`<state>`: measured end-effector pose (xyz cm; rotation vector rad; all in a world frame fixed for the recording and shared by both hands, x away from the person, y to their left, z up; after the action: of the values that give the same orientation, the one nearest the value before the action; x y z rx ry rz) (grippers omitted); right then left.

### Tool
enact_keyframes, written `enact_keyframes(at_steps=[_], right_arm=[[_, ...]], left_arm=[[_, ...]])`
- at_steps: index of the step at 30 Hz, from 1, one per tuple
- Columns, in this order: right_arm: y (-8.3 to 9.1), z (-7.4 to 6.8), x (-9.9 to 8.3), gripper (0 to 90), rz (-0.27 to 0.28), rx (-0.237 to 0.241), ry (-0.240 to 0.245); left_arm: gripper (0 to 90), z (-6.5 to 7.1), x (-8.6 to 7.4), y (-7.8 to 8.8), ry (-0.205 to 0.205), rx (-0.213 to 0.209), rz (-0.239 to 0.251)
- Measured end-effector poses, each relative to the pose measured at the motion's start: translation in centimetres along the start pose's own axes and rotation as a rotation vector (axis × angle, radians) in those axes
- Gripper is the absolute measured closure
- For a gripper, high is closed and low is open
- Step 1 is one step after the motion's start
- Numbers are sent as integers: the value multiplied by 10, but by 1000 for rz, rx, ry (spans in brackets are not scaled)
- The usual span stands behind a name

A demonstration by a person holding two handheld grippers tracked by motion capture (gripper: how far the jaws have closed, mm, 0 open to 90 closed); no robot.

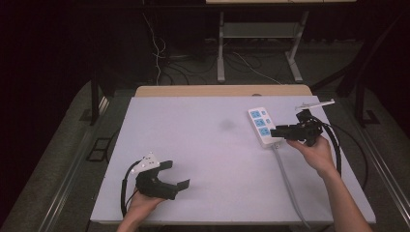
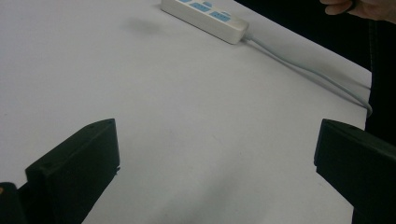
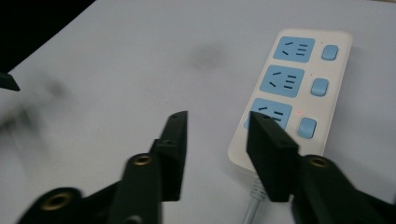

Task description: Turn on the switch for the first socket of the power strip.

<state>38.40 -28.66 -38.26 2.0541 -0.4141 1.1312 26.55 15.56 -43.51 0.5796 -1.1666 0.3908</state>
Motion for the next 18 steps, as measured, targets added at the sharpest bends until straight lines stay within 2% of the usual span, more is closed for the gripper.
enact_keyframes(at_steps=[3,5,9,18], right_arm=[[4,-3,-4,302,20,-8,-27],[6,-4,-6,152,29,-24,-26],[13,-8,-13,8,59,-24,-51],[29,-20,-25,1,78,24,-40]], left_arm=[[0,0,0,0,1,2,1],[0,0,0,0,1,2,1],[0,0,0,0,2,3,1],[0,1,0,0,4,4,0]])
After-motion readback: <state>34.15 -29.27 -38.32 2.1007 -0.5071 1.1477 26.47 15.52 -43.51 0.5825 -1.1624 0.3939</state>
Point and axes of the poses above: each handheld gripper's, and its own axes: y roughly backward along the jaws, x roughly out of its top, z roughly to its right, the point moved 2 cm from there along -y, roughly forward along the jaws, and after that the axes turned 13 degrees about z, right-handed, at the moved point
